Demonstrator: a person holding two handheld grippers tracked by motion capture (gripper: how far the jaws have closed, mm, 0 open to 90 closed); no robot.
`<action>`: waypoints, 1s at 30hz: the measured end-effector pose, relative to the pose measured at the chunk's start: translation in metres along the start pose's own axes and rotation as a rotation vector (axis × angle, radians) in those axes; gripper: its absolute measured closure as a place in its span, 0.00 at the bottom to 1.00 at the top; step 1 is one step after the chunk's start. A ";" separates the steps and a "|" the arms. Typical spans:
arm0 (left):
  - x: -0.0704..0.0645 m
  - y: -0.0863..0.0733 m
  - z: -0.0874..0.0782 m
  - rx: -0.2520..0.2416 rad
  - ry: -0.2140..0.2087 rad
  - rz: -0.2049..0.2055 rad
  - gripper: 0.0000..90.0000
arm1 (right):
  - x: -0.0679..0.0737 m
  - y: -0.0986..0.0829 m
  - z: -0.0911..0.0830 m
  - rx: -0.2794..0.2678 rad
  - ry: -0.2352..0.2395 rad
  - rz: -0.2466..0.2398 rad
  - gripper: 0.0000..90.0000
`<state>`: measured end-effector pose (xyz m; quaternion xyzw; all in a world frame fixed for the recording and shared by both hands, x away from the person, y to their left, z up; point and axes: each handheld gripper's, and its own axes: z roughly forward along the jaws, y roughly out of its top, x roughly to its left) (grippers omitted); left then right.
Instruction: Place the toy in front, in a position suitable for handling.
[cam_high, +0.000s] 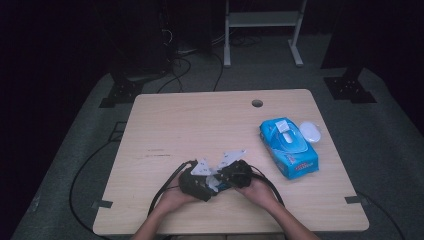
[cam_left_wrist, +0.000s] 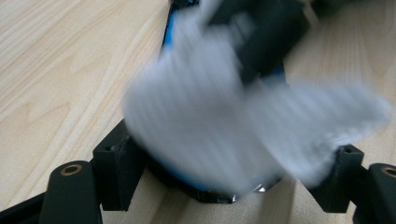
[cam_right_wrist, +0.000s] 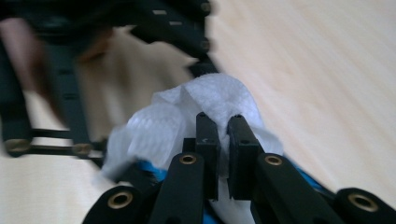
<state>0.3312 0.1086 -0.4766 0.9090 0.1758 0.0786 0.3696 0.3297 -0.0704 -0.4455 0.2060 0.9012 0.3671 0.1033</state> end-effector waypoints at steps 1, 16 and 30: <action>0.000 0.000 0.000 0.003 -0.001 0.002 0.27 | 0.004 0.001 0.003 0.006 0.023 -0.012 0.94; -0.001 0.000 0.001 -0.010 0.002 -0.008 0.27 | -0.026 0.001 -0.001 0.009 -0.061 0.053 0.94; 0.000 -0.001 0.000 -0.004 0.003 0.007 0.27 | -0.044 -0.006 -0.006 0.023 -0.073 0.095 0.94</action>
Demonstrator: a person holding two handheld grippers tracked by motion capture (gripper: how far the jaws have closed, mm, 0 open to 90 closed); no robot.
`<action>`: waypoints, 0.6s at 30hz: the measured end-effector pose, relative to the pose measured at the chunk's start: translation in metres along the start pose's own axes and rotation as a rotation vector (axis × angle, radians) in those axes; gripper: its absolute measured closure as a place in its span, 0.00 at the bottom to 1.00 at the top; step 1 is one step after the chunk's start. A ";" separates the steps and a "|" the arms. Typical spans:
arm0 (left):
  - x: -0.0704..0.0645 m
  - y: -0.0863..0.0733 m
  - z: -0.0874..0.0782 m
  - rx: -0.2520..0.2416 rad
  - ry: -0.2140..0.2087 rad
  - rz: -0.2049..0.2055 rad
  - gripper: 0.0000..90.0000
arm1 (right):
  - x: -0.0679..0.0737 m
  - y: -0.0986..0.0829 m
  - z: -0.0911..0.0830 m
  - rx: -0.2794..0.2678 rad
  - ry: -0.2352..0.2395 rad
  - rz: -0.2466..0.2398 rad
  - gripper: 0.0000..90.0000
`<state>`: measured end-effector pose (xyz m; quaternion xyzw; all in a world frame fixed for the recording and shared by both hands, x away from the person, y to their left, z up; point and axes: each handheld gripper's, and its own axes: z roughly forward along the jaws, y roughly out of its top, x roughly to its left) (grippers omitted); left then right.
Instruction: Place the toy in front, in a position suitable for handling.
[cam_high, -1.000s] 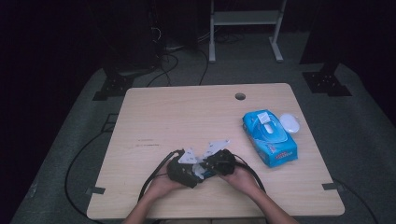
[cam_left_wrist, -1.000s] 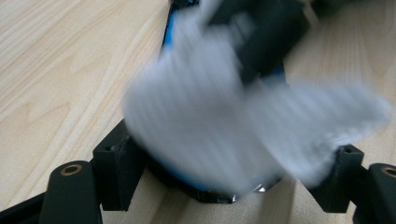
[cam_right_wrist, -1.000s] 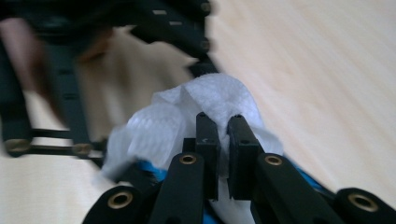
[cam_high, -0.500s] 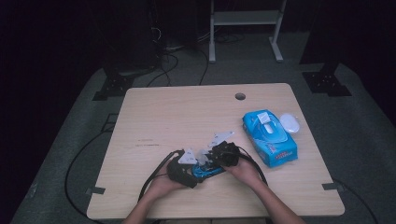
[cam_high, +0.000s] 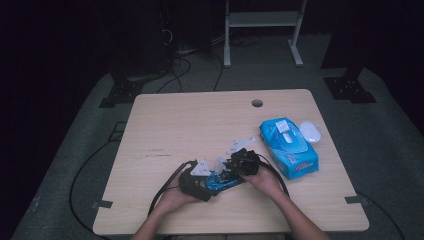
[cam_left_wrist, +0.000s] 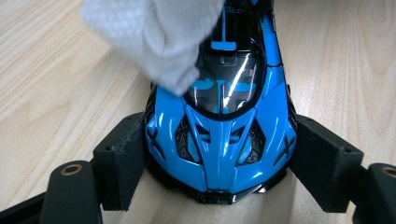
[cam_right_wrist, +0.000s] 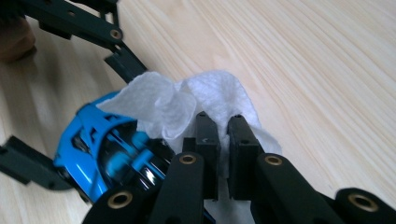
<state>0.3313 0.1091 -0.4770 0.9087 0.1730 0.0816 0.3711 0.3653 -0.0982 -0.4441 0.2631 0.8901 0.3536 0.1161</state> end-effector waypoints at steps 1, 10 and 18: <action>0.000 0.000 0.000 -0.001 -0.001 -0.002 0.27 | -0.002 -0.002 -0.002 0.001 -0.005 0.000 0.94; -0.001 0.000 0.001 -0.004 0.006 -0.010 0.27 | -0.017 -0.020 -0.024 0.024 -0.027 0.019 0.94; -0.001 0.000 0.000 -0.006 0.005 -0.006 0.27 | -0.014 -0.023 -0.039 0.038 0.000 0.005 0.94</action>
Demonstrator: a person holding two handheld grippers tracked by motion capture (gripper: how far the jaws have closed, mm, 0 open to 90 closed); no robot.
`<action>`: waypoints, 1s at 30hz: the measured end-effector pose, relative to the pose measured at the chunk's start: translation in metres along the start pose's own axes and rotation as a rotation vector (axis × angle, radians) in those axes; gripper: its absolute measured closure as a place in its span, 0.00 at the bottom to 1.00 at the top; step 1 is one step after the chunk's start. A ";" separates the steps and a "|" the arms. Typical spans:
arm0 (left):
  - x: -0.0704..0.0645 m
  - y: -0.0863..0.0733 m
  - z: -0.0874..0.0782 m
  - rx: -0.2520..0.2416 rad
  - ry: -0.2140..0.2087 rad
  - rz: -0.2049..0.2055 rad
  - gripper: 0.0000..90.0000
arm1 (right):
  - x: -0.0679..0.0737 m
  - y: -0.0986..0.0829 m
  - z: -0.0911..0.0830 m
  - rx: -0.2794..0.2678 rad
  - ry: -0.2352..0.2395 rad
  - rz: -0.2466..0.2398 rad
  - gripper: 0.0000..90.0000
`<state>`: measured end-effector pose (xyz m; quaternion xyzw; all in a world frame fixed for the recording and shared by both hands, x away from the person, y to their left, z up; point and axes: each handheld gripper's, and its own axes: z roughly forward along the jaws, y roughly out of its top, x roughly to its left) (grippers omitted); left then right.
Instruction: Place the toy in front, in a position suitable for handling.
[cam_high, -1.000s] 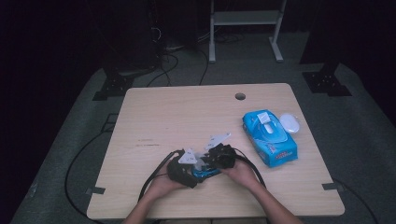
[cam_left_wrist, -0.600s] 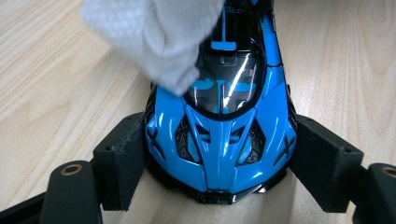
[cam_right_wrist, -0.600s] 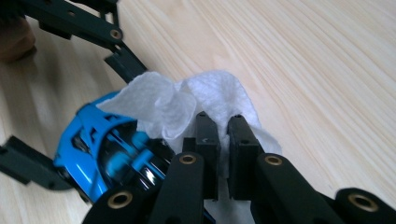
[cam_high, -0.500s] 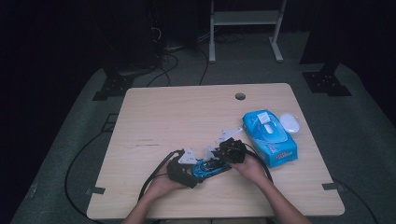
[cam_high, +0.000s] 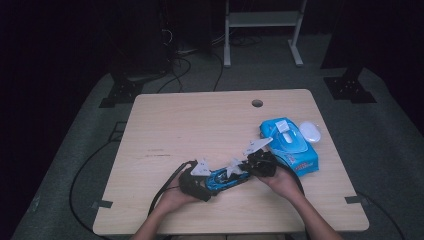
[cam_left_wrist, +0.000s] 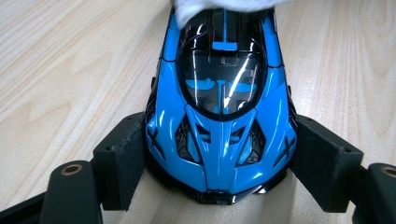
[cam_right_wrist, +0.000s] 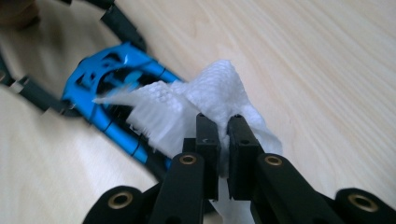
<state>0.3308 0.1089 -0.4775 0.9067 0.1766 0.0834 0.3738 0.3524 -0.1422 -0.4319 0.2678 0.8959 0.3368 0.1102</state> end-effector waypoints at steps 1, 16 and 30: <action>0.000 0.000 0.000 0.000 -0.001 -0.002 0.27 | 0.000 -0.002 -0.003 0.009 0.003 -0.003 0.94; 0.000 0.000 0.000 -0.001 -0.001 -0.002 0.27 | 0.010 -0.004 -0.007 -0.028 0.045 -0.013 0.63; 0.000 0.000 0.000 0.002 -0.002 -0.005 0.27 | 0.017 -0.009 0.003 -0.020 -0.009 -0.073 0.92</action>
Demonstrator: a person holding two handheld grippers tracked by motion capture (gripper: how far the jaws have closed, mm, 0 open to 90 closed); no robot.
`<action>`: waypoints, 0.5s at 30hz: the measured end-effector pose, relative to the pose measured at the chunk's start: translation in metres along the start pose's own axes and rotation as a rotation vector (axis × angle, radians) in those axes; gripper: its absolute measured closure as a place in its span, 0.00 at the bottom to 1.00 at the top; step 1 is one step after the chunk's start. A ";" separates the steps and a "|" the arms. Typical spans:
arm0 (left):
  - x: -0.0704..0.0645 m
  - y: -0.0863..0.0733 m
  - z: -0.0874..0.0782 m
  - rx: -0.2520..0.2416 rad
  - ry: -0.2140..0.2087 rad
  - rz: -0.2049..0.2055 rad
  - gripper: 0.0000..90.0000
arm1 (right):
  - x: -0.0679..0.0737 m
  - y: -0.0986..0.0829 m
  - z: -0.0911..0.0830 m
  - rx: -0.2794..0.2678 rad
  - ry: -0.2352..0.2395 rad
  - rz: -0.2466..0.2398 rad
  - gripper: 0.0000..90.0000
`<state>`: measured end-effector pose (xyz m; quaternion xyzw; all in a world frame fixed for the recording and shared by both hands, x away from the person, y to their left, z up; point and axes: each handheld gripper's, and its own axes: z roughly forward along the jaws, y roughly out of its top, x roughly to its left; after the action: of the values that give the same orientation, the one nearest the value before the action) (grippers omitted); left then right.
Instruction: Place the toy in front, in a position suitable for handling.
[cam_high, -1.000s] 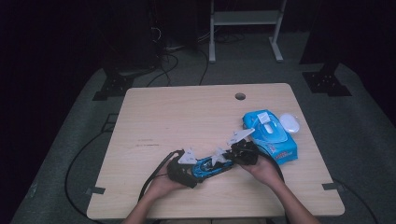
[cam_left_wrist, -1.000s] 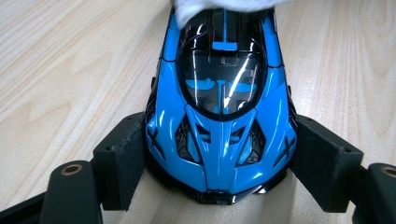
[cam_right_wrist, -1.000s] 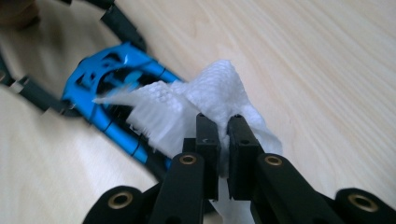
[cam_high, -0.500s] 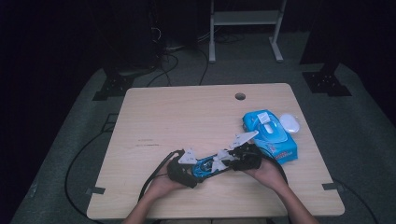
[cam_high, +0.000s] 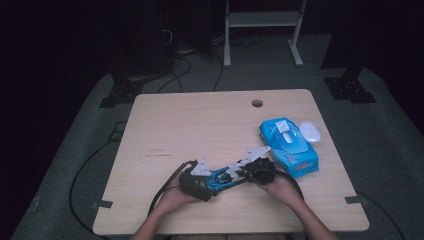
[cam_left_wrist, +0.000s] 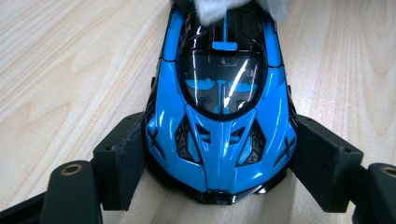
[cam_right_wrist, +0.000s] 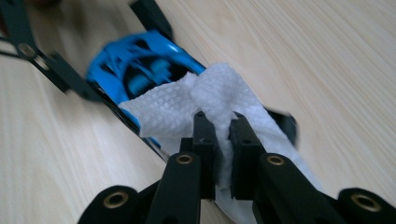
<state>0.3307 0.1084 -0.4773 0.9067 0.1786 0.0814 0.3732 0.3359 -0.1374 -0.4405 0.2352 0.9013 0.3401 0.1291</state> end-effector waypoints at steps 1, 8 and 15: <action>0.000 0.000 0.000 -0.001 0.000 0.001 0.27 | -0.005 -0.005 -0.003 0.001 -0.005 0.026 0.93; 0.000 0.000 0.000 0.000 -0.002 0.001 0.27 | 0.000 -0.005 -0.002 0.005 0.005 0.026 0.93; 0.000 0.000 0.000 -0.001 -0.003 0.003 0.27 | -0.007 -0.009 -0.006 0.005 0.015 0.042 0.93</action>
<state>0.3313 0.1081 -0.4774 0.9069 0.1768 0.0808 0.3737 0.3366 -0.1498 -0.4415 0.2520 0.8979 0.3422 0.1145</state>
